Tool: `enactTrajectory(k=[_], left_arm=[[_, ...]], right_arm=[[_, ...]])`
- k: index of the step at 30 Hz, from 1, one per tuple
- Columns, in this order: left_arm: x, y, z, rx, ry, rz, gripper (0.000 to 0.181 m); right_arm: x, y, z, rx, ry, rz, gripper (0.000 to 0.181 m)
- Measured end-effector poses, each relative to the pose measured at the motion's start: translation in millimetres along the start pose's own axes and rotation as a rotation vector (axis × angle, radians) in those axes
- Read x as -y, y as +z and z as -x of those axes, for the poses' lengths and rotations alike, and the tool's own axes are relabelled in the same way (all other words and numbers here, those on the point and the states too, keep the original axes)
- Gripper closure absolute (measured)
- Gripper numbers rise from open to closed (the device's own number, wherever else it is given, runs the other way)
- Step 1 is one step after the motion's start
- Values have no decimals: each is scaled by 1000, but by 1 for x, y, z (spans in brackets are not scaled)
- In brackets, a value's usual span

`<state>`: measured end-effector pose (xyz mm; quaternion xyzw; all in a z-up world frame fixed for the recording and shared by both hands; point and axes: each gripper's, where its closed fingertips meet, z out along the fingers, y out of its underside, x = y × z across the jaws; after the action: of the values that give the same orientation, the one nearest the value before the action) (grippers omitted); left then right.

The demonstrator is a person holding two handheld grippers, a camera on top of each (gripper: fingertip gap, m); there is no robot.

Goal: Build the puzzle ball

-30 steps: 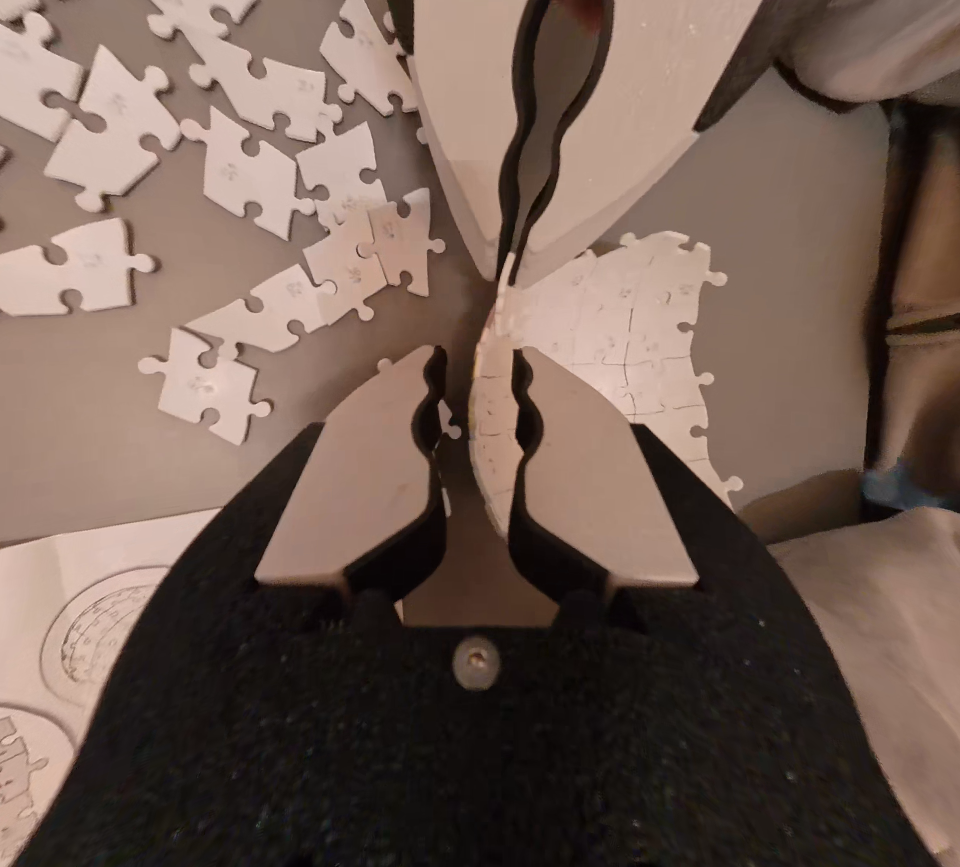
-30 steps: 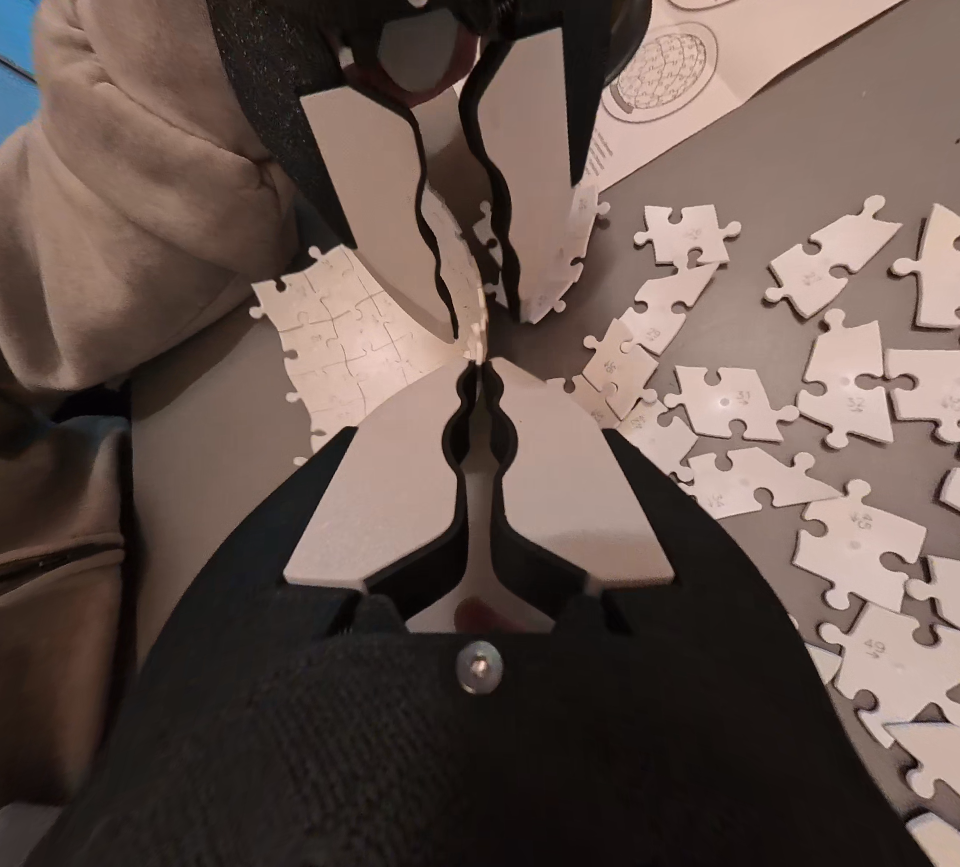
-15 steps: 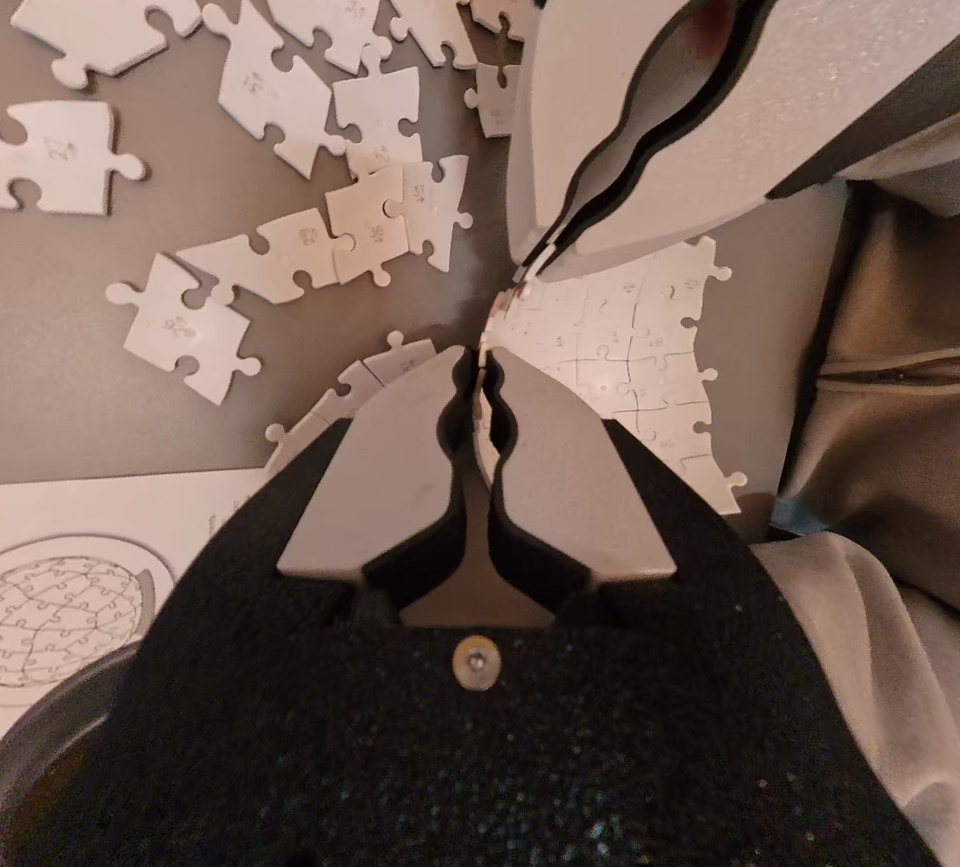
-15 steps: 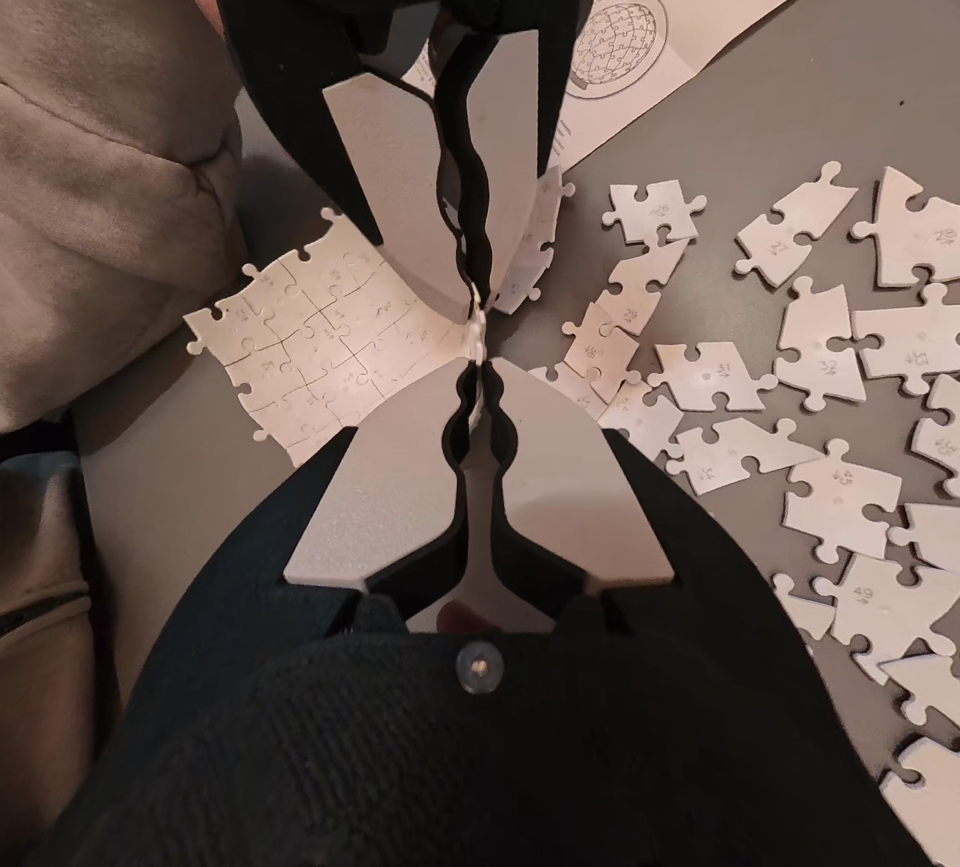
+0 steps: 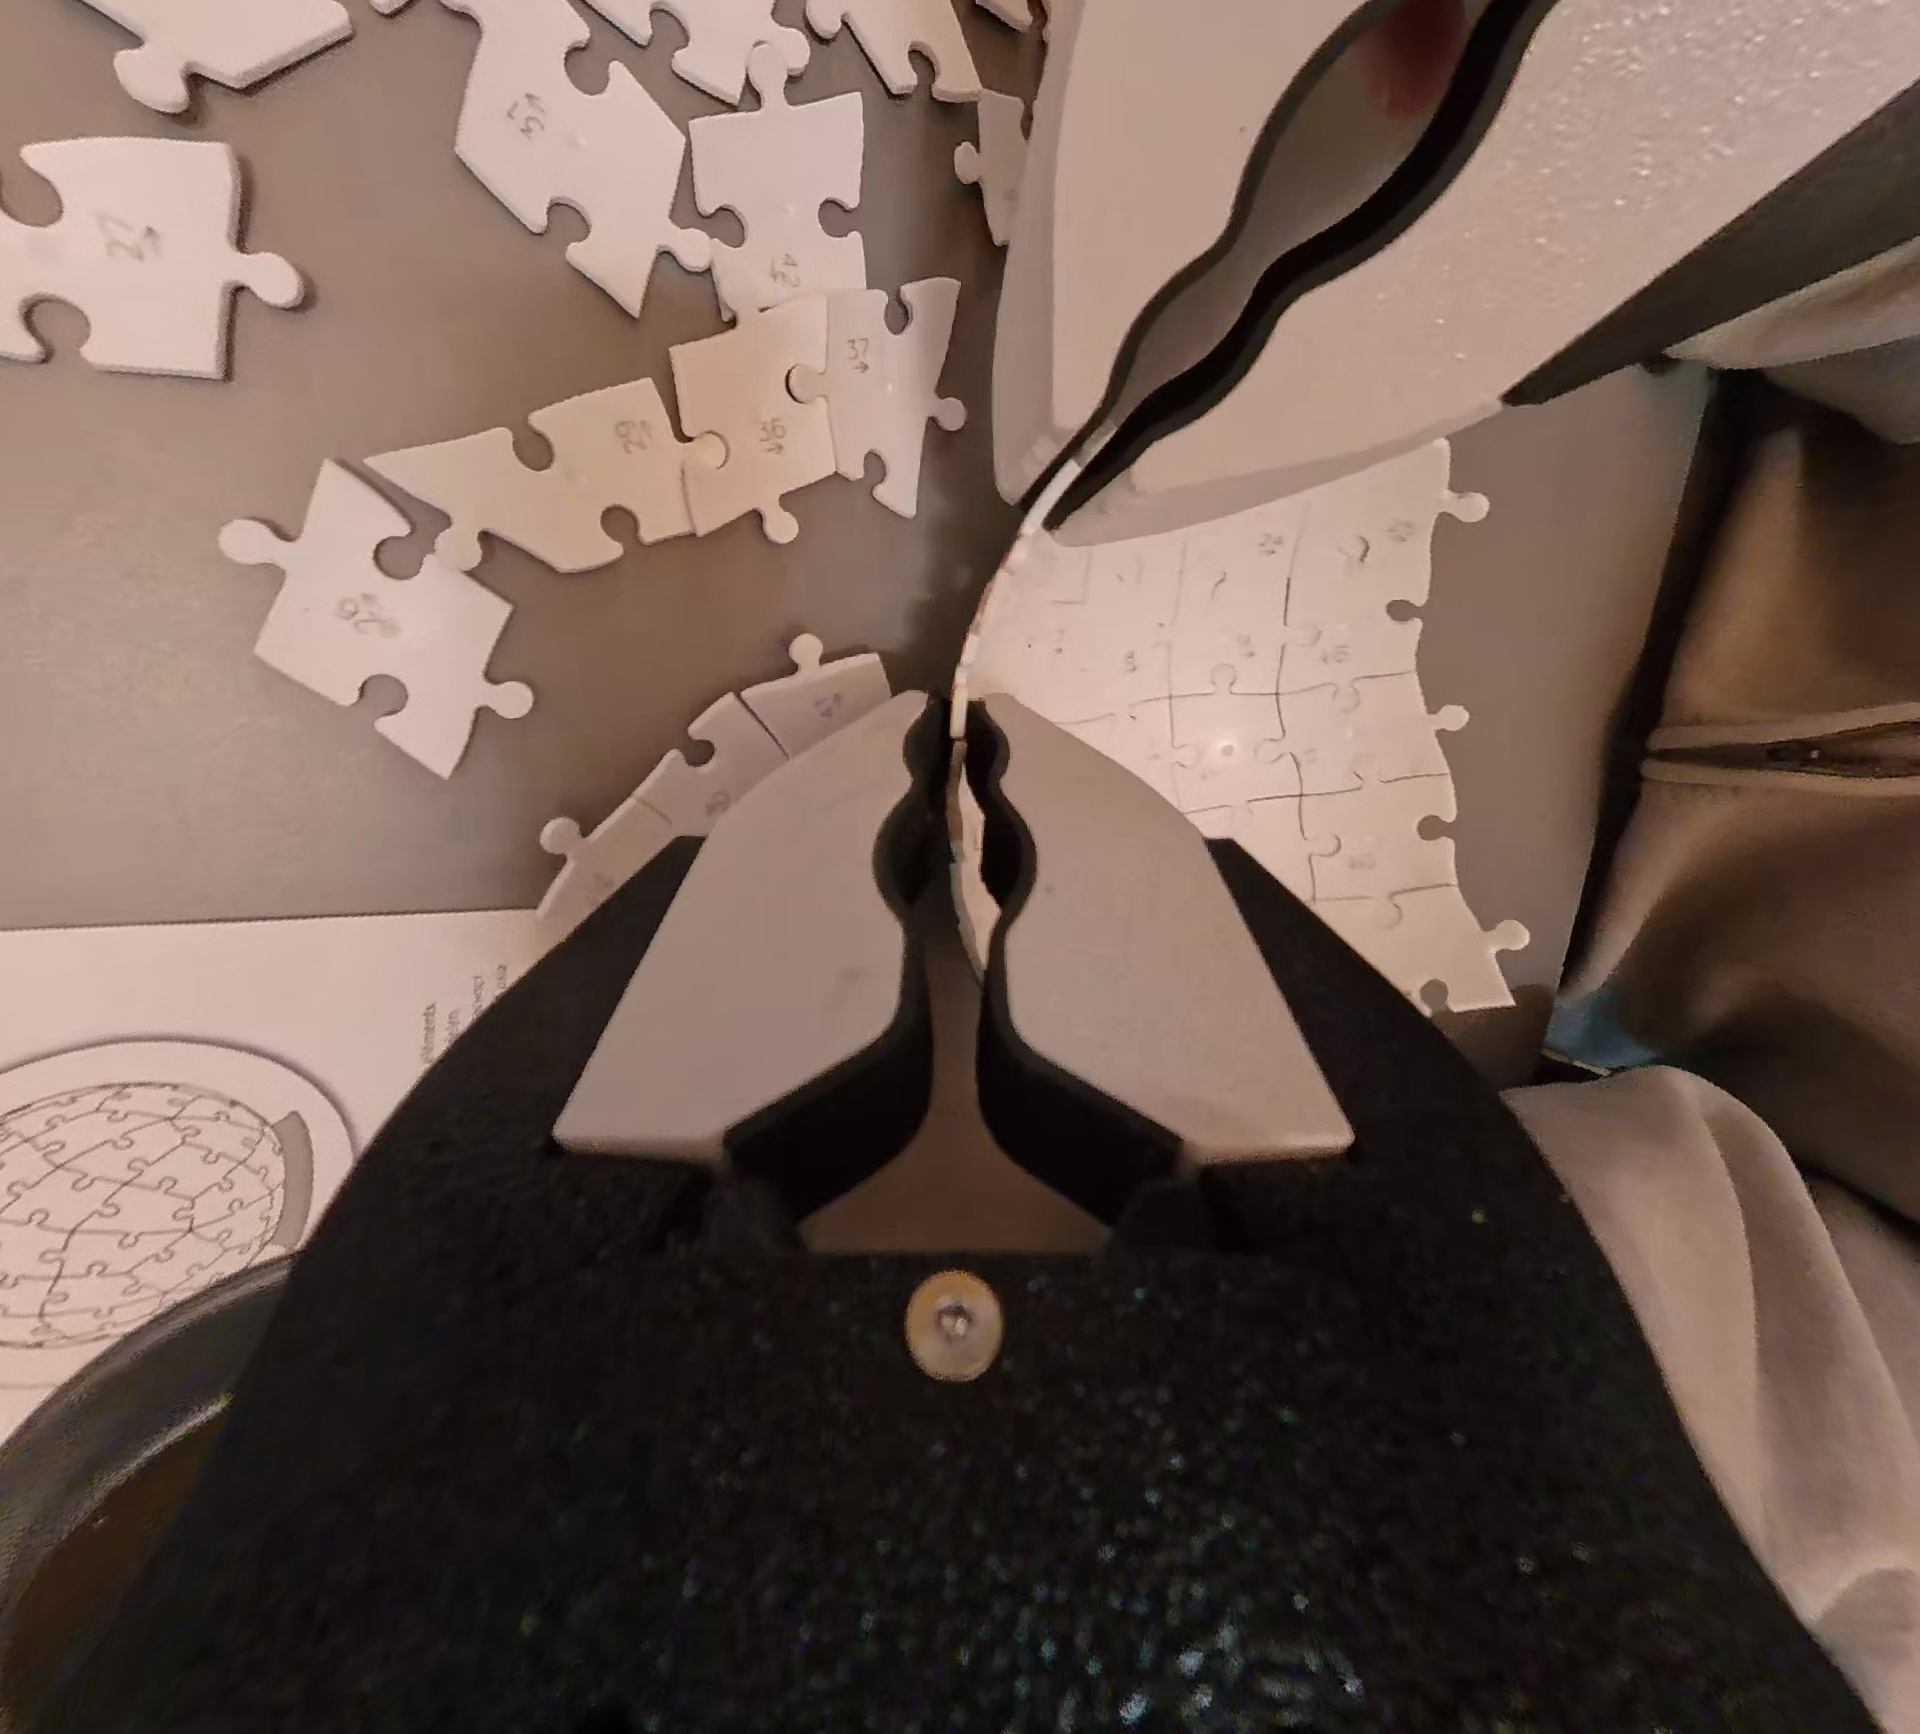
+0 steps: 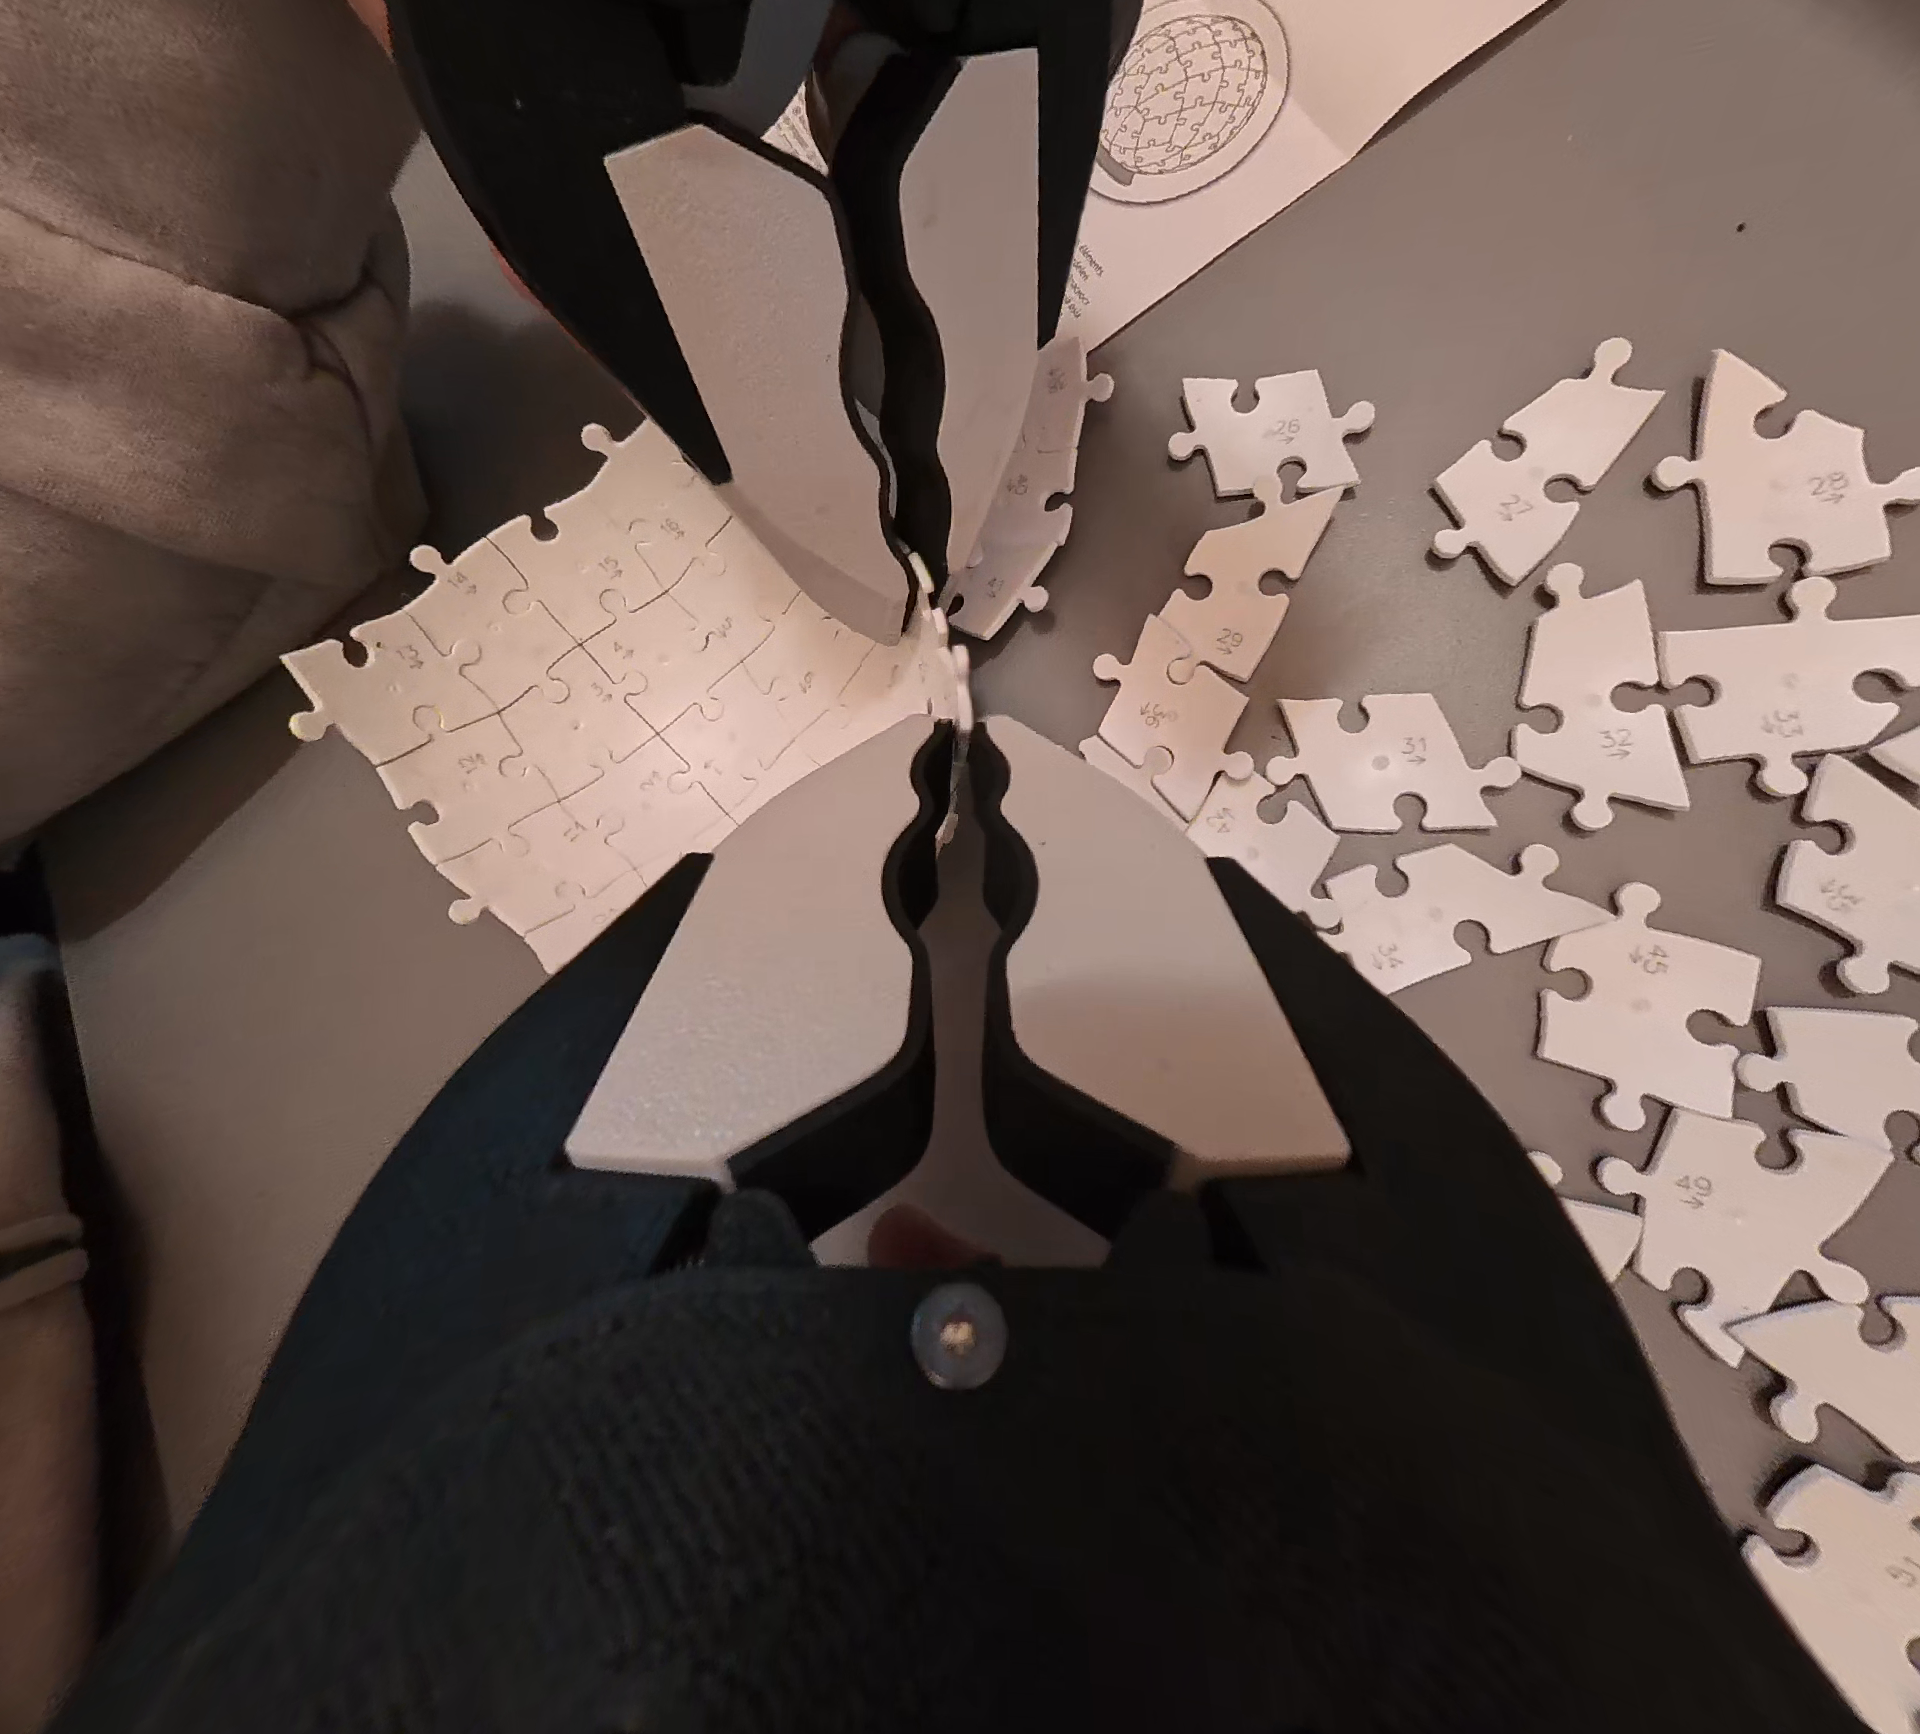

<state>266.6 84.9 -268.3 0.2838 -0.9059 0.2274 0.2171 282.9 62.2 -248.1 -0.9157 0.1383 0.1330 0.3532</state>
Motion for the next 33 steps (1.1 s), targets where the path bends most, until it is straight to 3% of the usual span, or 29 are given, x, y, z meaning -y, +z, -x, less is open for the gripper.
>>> enactTrajectory(k=[15,33], left_arm=[[2,-1,-1,-2,19,-16,178],[2,-2,2,5,-6,-16,176]], right_arm=[[1,2,0,-93,-193,45,177],[8,-1,-7,-192,-203,31,176]])
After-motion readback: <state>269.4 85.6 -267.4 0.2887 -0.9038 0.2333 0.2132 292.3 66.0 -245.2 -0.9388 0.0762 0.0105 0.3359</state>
